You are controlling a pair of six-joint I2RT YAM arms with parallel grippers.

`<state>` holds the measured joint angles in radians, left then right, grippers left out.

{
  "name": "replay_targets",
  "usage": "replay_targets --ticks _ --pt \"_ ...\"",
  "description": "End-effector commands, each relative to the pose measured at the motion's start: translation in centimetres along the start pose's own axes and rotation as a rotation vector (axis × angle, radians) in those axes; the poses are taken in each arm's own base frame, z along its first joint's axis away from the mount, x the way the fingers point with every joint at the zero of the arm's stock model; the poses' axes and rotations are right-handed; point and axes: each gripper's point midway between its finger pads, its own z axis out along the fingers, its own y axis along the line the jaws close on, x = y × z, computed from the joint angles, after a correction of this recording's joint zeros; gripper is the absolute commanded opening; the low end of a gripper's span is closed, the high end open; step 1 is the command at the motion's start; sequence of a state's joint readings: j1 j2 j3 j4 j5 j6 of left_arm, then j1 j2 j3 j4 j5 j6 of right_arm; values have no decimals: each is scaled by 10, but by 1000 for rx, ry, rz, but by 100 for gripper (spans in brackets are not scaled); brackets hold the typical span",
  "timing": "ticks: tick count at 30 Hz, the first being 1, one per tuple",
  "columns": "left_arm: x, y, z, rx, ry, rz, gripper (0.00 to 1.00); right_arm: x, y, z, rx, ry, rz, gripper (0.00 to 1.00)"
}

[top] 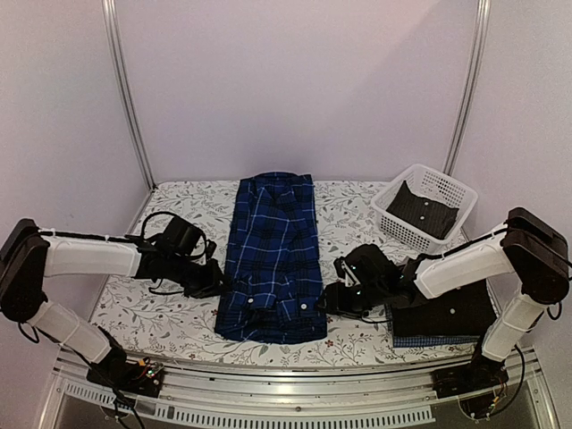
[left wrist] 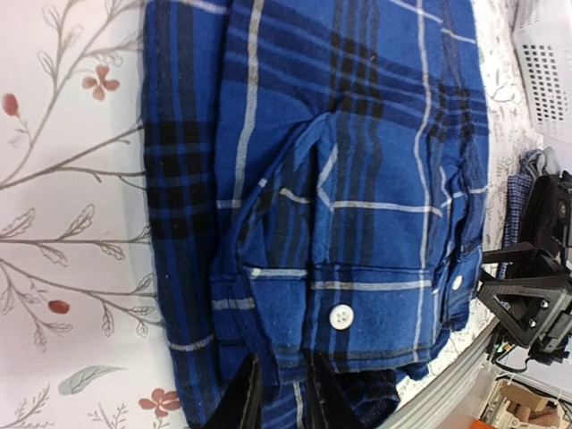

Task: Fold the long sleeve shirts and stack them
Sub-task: Pick up the rectangle-folded shirt from the center of the board.

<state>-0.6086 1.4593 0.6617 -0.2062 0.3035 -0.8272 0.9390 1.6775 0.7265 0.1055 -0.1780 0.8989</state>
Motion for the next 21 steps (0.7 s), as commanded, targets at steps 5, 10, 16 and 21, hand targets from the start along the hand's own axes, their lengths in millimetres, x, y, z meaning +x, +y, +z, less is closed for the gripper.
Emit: replay_targets --ticks 5,10,16,21 --pt "0 14 -29 -35 -62 -6 21 -1 -3 6 5 14 -9 53" --pt "6 29 -30 -5 -71 -60 24 0 -3 7 5 17 -9 53" --pt "9 31 -17 32 -36 -65 31 2 -4 8 7 24 -9 53" --pt "10 34 -3 26 -2 -78 34 3 -6 8 12 24 -8 52"
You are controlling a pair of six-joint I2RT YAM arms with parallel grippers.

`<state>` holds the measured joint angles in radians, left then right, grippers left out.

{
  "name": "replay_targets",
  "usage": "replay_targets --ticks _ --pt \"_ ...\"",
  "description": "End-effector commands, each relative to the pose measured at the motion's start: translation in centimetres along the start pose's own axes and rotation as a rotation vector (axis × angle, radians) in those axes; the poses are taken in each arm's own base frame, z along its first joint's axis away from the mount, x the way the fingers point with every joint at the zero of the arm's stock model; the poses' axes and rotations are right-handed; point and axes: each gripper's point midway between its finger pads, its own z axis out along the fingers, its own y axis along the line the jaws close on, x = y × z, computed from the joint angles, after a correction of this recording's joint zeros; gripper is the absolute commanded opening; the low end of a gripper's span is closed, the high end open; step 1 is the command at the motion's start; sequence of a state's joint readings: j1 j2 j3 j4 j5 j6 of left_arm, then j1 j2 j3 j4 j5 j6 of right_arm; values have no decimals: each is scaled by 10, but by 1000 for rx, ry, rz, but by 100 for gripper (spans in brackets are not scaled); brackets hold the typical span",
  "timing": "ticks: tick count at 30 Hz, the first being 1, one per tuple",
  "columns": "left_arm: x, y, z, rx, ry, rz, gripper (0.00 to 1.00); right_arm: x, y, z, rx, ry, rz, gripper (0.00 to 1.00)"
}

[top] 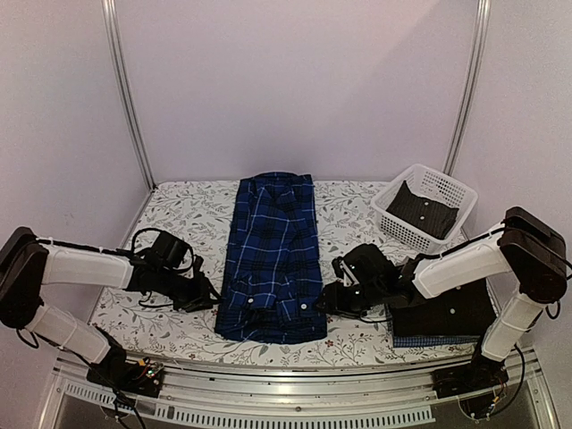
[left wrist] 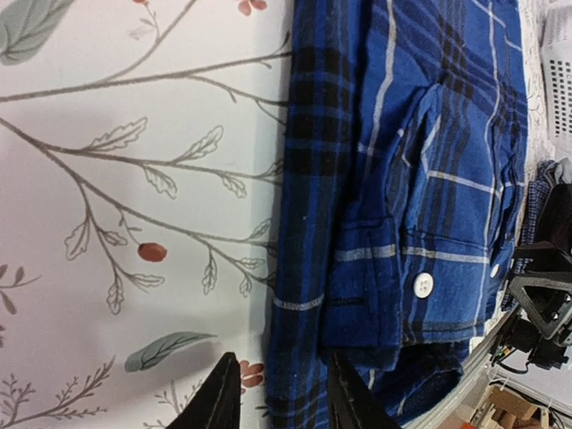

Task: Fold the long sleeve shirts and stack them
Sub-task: Pick up the rectangle-folded shirt from the center of the board.

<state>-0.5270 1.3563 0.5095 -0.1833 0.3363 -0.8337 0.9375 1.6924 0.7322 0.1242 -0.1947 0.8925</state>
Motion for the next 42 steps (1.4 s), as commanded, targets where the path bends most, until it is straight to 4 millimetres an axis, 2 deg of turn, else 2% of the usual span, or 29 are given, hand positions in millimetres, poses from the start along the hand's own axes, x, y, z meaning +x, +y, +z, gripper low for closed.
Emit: replay_targets --ticks 1,11,18,23,27,31,36,40,42 --pt "-5 -4 10 29 10 -1 34 3 -10 5 29 17 1 52" --pt "5 7 19 -8 51 -19 34 3 -10 10 32 27 -7 50" --pt "17 7 32 -31 102 -9 34 4 -7 16 17 42 -11 48" --pt "25 8 39 -52 130 -7 29 5 -7 18 9 50 -10 47" --pt "31 4 40 -49 141 -2 20 6 -5 17 1 53 -13 43" --pt "33 -3 37 -21 142 2 12 9 -2 17 -18 64 -14 36" --pt "37 -11 33 16 145 -4 0 14 5 14 -34 68 -18 19" --pt "47 -16 27 37 150 -3 0 22 11 9 -45 70 -23 2" --pt "54 -18 22 48 151 -8 0 28 14 6 -48 75 -30 0"
